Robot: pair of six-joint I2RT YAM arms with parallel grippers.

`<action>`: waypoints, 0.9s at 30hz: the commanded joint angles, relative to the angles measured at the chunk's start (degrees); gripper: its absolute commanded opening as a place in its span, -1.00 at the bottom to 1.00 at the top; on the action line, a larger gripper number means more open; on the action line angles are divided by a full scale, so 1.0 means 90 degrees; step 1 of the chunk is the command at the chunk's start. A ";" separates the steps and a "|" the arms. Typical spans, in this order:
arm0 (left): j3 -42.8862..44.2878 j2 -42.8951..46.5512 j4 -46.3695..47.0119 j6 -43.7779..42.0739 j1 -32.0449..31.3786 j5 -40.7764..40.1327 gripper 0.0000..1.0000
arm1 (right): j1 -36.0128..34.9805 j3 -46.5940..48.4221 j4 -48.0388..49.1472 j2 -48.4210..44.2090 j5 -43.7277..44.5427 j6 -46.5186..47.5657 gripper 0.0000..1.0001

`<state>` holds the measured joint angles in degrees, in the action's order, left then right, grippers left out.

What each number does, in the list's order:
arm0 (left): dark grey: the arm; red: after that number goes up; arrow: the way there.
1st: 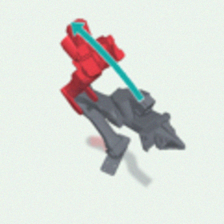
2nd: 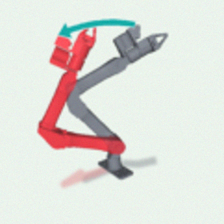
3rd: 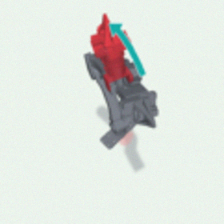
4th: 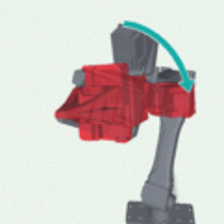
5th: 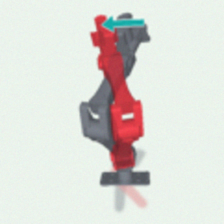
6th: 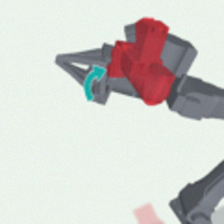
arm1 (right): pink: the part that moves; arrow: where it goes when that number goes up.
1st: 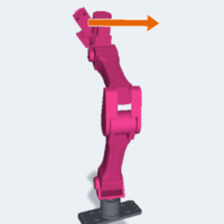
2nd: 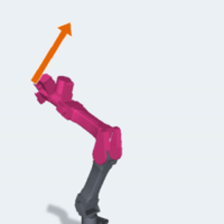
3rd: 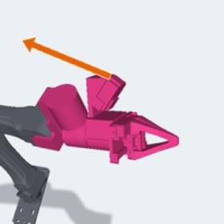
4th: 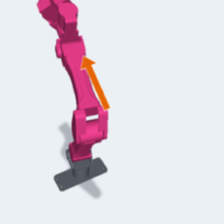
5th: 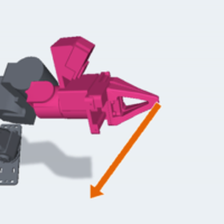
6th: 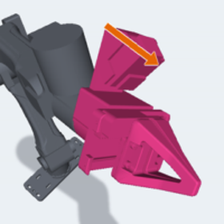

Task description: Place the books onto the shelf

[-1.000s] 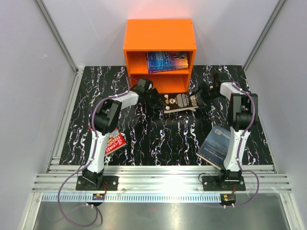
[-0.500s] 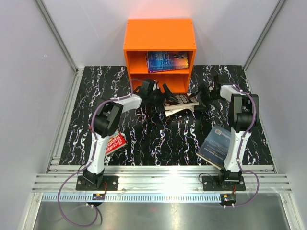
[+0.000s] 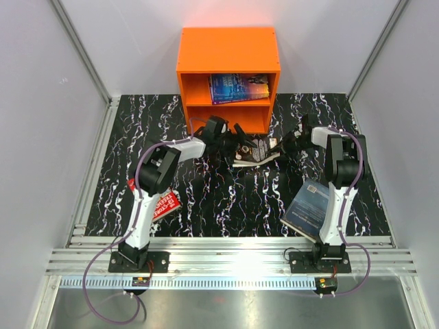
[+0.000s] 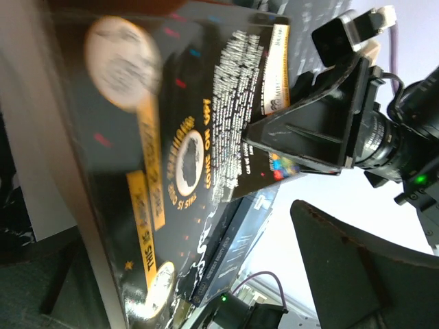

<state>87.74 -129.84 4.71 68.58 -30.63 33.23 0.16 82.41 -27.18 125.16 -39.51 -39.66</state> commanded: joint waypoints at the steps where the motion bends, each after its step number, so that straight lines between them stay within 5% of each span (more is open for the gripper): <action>1: 0.0232 0.0208 0.0464 0.0066 -0.0229 0.0419 0.88 | -0.0350 -0.0377 -0.0642 0.0439 0.0679 0.0461 -0.58; 3: 0.0066 0.0373 0.0444 0.0027 -0.0229 0.0409 0.89 | -0.0350 -0.0446 -0.0681 0.0342 0.0688 0.0568 -0.97; 4: -0.0099 0.0432 0.0443 -0.0021 -0.0239 0.0409 0.90 | -0.0350 -0.0465 -0.0730 0.0302 0.0698 0.0598 -1.00; 16: -0.1690 0.2423 -0.0513 -0.0998 -0.0073 0.0078 0.97 | -0.0341 -0.1168 -0.1071 -0.1454 0.0435 0.0550 -1.00; 27: -0.2893 0.5089 -0.1449 -0.2364 0.1371 0.0272 0.97 | -0.0408 -0.1733 -0.2244 -0.4138 -0.0034 0.0227 -1.00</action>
<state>63.20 -87.31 -4.82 54.48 -19.81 33.04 -2.61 69.30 -42.83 94.94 -37.47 -37.21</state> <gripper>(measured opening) 0.985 0.288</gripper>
